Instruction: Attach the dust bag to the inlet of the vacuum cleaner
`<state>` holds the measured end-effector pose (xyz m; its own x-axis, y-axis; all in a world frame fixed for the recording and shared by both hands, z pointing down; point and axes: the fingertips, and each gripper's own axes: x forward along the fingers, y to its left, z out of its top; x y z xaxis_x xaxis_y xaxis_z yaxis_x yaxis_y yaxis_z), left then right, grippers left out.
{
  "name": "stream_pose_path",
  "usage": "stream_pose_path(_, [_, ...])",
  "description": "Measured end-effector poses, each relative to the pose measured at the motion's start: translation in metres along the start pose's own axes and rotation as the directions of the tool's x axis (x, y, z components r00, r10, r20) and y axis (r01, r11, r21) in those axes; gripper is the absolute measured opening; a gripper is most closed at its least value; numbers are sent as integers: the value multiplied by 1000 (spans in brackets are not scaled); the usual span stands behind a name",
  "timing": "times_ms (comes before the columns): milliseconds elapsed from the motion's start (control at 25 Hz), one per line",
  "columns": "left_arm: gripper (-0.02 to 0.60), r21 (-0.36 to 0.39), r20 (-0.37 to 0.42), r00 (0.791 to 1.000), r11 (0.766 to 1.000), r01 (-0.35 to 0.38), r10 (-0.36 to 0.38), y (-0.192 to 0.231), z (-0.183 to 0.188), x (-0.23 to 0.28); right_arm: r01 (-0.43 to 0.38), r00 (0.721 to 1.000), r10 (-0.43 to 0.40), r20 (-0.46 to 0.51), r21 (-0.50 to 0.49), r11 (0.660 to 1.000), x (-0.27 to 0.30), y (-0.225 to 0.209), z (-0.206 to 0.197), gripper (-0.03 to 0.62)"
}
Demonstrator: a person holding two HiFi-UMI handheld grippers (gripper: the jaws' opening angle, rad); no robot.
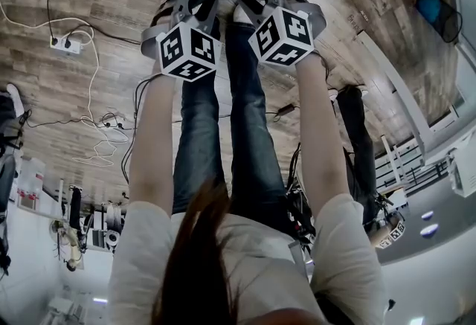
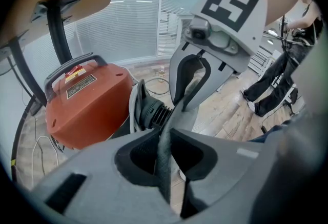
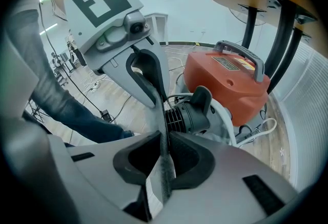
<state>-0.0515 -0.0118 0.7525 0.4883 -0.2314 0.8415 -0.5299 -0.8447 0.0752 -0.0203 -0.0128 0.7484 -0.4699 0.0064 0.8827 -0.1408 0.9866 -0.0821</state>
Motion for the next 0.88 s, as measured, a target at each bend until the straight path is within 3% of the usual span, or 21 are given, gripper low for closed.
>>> stream_pose_path(360, [82, -61, -13, 1000, 998, 8, -8, 0, -3, 1, 40, 999, -39, -3, 64, 997, 0, -2, 0, 77])
stream_pose_path(600, [194, -164, -21, 1000, 986, 14, -18, 4, -7, 2, 43, 999, -46, 17, 173, 984, -2, -4, -4, 137])
stream_pose_path(880, [227, -190, -11, 999, 981, 46, -49, -3, -5, 1, 21, 1000, -20, -6, 168, 986, -2, 3, -8, 188])
